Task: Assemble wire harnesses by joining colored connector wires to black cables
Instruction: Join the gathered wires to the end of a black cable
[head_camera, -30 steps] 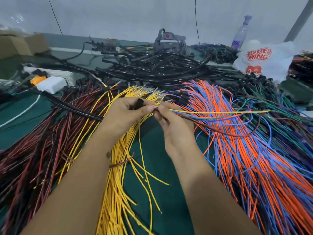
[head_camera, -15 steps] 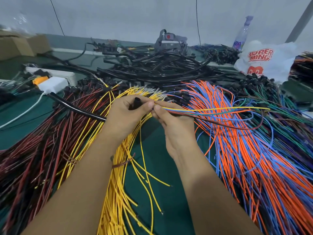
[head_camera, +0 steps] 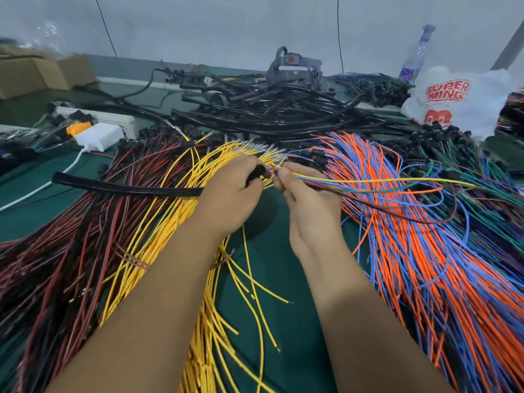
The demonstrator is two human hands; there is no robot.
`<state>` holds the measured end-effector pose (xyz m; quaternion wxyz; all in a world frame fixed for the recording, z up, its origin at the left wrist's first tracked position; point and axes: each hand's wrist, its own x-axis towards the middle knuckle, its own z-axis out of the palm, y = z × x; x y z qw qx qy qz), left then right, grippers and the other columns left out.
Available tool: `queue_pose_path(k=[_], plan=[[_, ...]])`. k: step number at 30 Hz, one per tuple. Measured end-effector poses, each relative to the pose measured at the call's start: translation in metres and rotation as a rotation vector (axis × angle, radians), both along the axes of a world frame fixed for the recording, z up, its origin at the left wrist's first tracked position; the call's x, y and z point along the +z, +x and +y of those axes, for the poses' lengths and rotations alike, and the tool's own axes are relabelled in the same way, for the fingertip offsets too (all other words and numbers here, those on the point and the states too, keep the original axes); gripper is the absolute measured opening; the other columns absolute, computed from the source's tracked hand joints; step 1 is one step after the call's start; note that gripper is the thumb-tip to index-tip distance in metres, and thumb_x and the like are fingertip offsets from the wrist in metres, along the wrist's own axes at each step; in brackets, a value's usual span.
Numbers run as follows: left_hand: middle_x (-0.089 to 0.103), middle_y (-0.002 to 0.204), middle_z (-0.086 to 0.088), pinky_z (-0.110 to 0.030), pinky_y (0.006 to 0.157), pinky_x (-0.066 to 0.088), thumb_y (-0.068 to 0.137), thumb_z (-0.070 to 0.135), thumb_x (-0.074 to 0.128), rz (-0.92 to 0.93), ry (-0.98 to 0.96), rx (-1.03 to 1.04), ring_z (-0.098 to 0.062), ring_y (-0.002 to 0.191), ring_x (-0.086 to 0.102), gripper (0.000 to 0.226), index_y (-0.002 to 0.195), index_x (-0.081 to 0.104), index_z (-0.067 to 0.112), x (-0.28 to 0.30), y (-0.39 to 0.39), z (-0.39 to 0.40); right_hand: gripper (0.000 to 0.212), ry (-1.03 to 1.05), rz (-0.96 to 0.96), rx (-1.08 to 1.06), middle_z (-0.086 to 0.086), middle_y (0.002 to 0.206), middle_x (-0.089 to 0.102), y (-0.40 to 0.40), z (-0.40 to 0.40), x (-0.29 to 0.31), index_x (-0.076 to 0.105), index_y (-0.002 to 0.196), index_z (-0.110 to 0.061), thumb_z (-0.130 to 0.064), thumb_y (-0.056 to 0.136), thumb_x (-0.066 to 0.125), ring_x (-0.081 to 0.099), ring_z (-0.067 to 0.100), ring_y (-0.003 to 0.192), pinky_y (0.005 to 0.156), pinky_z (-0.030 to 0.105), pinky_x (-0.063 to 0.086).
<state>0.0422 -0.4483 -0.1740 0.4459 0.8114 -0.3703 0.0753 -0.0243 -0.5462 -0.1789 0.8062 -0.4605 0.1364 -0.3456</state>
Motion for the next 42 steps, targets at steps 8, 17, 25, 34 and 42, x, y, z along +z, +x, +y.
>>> queue_pose_path(k=[8, 17, 25, 34, 42], plan=[[0.063, 0.082, -0.002, -0.039, 0.065, 0.044, 0.091, 0.014, 0.049, 0.008, 0.013, -0.018, -0.019, 0.073, 0.054, 0.017, 0.102, 0.062, 0.019, -0.0046, 0.0013, -0.0019, 0.022, -0.119, 0.038, -0.035, 0.004, 0.067, 0.066, 0.0005, 0.0009, -0.0005, 0.068, 0.074, -0.008, 0.011, 0.084, 0.063, 0.061, 0.012, 0.063, 0.067, 0.019, 0.052], [0.050, 0.065, 0.000, -0.025, 0.052, 0.029, 0.090, 0.011, 0.052, 0.002, -0.018, -0.021, -0.011, 0.058, 0.041, 0.012, 0.079, 0.056, 0.014, -0.0038, -0.0005, -0.0018, 0.018, -0.017, 0.015, 0.004, 0.008, 0.074, 0.066, 0.0024, -0.0002, 0.0000, 0.067, 0.078, -0.006, 0.010, 0.086, 0.062, 0.062, 0.013, 0.066, 0.071, 0.020, 0.052], [0.055, 0.068, 0.000, -0.045, 0.059, 0.043, 0.083, 0.031, 0.045, -0.049, 0.031, 0.005, -0.021, 0.065, 0.050, 0.023, 0.085, 0.062, 0.015, 0.0014, -0.0077, 0.0013, 0.014, -0.266, 0.084, -0.120, 0.006, 0.074, 0.067, -0.0001, 0.0007, 0.0021, 0.066, 0.081, -0.005, 0.009, 0.083, 0.065, 0.065, 0.016, 0.072, 0.078, 0.030, 0.056], [0.071, 0.096, 0.008, -0.032, 0.085, 0.053, 0.093, 0.018, 0.058, 0.021, -0.126, 0.041, -0.005, 0.091, 0.064, 0.020, 0.109, 0.070, 0.019, -0.0018, -0.0025, 0.0023, 0.025, -0.314, 0.040, -0.098, -0.006, 0.071, 0.068, 0.0000, 0.0020, -0.0003, 0.065, 0.073, -0.016, 0.008, 0.083, 0.065, 0.067, 0.013, 0.073, 0.074, 0.025, 0.054], [0.072, 0.097, 0.008, -0.042, 0.074, 0.052, 0.094, 0.046, 0.052, -0.155, 0.053, 0.223, -0.018, 0.091, 0.063, 0.026, 0.113, 0.066, 0.036, -0.0013, 0.0000, 0.0064, 0.018, -0.250, 0.016, -0.064, 0.003, 0.079, 0.067, 0.0005, -0.0013, -0.0002, 0.064, 0.080, -0.010, 0.007, 0.086, 0.062, 0.066, 0.016, 0.077, 0.077, 0.026, 0.054]])
